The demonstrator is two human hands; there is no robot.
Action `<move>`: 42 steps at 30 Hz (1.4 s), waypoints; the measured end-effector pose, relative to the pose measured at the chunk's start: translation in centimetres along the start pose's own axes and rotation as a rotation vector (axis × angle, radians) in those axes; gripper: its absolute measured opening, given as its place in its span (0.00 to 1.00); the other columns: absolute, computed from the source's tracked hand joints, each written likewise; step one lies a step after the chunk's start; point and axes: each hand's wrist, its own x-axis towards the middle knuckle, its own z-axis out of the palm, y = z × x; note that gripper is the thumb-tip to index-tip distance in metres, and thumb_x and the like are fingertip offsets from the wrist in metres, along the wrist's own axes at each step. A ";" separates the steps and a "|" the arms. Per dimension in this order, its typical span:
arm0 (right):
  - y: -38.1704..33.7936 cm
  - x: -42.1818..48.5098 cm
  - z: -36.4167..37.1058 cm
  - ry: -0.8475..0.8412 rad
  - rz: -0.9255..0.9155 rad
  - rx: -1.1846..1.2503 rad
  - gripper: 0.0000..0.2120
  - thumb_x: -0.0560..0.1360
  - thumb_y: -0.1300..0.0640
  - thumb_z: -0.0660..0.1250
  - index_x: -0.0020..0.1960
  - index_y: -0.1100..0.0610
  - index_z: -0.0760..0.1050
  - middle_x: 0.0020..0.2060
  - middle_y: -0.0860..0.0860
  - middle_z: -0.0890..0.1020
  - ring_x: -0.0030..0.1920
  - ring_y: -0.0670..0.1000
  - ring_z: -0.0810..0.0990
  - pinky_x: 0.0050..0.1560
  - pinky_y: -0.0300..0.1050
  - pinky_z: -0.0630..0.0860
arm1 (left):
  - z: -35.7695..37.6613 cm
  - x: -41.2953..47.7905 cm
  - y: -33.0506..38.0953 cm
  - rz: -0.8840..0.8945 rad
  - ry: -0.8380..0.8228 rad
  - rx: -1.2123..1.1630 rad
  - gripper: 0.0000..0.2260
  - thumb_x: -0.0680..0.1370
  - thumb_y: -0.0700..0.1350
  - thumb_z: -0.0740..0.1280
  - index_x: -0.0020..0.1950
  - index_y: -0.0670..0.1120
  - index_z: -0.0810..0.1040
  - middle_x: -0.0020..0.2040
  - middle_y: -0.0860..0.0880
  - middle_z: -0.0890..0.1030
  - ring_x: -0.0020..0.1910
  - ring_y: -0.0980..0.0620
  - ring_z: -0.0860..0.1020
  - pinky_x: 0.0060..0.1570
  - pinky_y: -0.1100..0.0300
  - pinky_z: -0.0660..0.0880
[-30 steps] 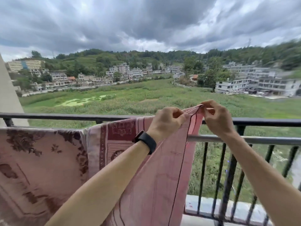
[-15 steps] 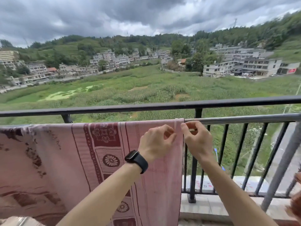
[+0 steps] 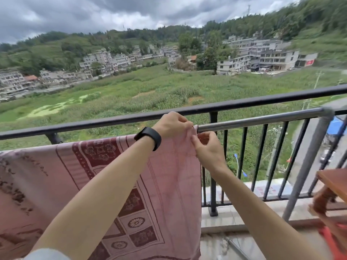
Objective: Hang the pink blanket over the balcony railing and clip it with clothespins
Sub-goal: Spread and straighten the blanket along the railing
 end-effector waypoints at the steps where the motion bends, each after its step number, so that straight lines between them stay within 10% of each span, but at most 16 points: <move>1: 0.0 0.1 -0.2 -0.008 0.014 0.013 0.14 0.77 0.40 0.66 0.49 0.51 0.74 0.41 0.48 0.82 0.41 0.51 0.82 0.45 0.53 0.81 | -0.4 -0.2 -0.4 0.030 -0.006 -0.037 0.10 0.77 0.54 0.69 0.49 0.50 0.85 0.45 0.54 0.85 0.45 0.56 0.81 0.44 0.64 0.75; 7: -1.5 0.4 -3.4 0.013 -0.127 -0.101 0.11 0.78 0.45 0.67 0.47 0.51 0.82 0.38 0.47 0.85 0.43 0.51 0.83 0.47 0.54 0.80 | -0.3 -0.3 0.8 0.255 0.103 -0.037 0.08 0.75 0.53 0.72 0.50 0.51 0.82 0.44 0.55 0.84 0.43 0.58 0.82 0.46 0.59 0.80; 13: -2.0 1.5 -6.2 0.099 -0.149 -0.187 0.08 0.76 0.46 0.71 0.46 0.49 0.82 0.38 0.41 0.84 0.41 0.39 0.82 0.41 0.31 0.75 | 0.5 0.9 3.1 0.326 0.177 0.119 0.09 0.75 0.56 0.71 0.48 0.52 0.85 0.44 0.56 0.84 0.42 0.57 0.80 0.45 0.56 0.80; 23: -1.0 3.3 -10.9 0.336 -0.217 -0.063 0.08 0.77 0.46 0.69 0.47 0.49 0.82 0.38 0.42 0.84 0.40 0.41 0.82 0.42 0.38 0.77 | 3.5 3.0 9.2 0.402 0.301 -0.017 0.07 0.78 0.50 0.69 0.51 0.48 0.82 0.44 0.54 0.83 0.42 0.56 0.80 0.44 0.54 0.80; 29: -0.5 3.2 -11.2 0.285 -0.198 -0.167 0.09 0.78 0.47 0.67 0.48 0.52 0.81 0.36 0.41 0.82 0.37 0.39 0.79 0.35 0.29 0.72 | 4.6 2.6 8.7 0.399 0.288 0.003 0.05 0.77 0.49 0.69 0.49 0.49 0.81 0.43 0.56 0.83 0.42 0.54 0.80 0.43 0.52 0.80; 42: 0.3 3.2 -5.0 -0.044 -0.093 -0.164 0.12 0.77 0.45 0.68 0.53 0.52 0.80 0.43 0.44 0.84 0.45 0.43 0.83 0.49 0.45 0.81 | 0.5 2.9 4.7 0.272 0.111 0.050 0.15 0.72 0.59 0.72 0.51 0.50 0.84 0.46 0.53 0.85 0.45 0.55 0.82 0.48 0.54 0.81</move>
